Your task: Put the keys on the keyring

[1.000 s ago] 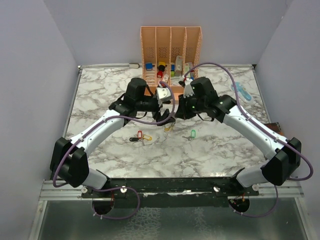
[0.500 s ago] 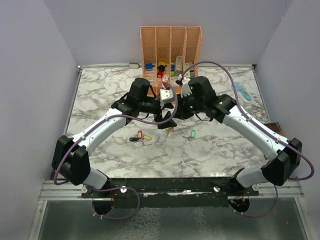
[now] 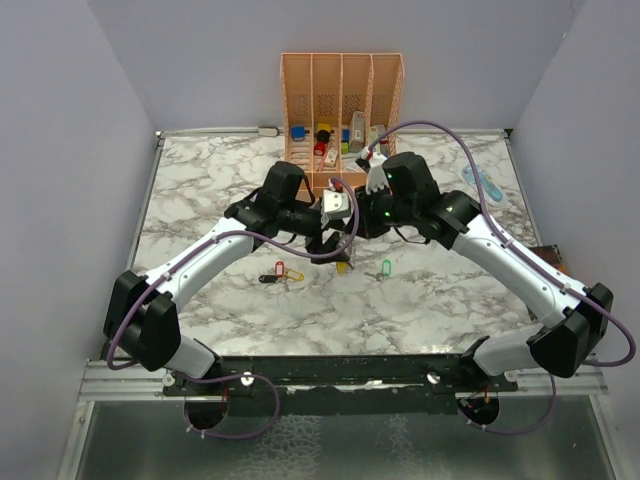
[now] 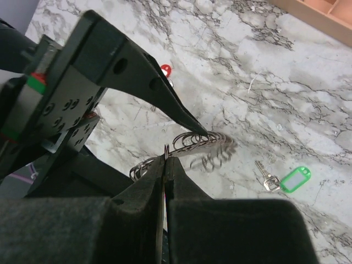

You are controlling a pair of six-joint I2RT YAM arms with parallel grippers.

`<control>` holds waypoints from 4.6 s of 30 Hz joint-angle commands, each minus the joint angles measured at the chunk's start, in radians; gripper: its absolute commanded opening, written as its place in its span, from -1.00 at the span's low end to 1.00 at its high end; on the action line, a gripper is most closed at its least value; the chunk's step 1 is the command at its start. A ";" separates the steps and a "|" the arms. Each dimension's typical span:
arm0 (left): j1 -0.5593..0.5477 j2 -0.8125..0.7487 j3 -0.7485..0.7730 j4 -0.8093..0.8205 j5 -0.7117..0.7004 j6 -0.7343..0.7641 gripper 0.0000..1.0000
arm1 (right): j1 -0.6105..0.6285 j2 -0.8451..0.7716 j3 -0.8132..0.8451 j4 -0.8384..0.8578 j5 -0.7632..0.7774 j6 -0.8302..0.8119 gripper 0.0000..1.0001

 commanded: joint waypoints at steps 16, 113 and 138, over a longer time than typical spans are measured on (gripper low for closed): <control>0.008 -0.019 0.094 -0.124 -0.136 0.123 0.66 | 0.007 -0.098 -0.038 0.029 -0.094 -0.013 -0.97; 0.067 -0.011 0.038 0.056 0.062 -0.071 -1.00 | 0.008 -0.342 -0.309 0.196 -0.046 0.087 -0.90; 0.074 -0.024 0.054 -0.144 -0.108 0.266 -1.00 | 0.007 -0.328 -0.337 -0.001 0.380 0.105 -0.33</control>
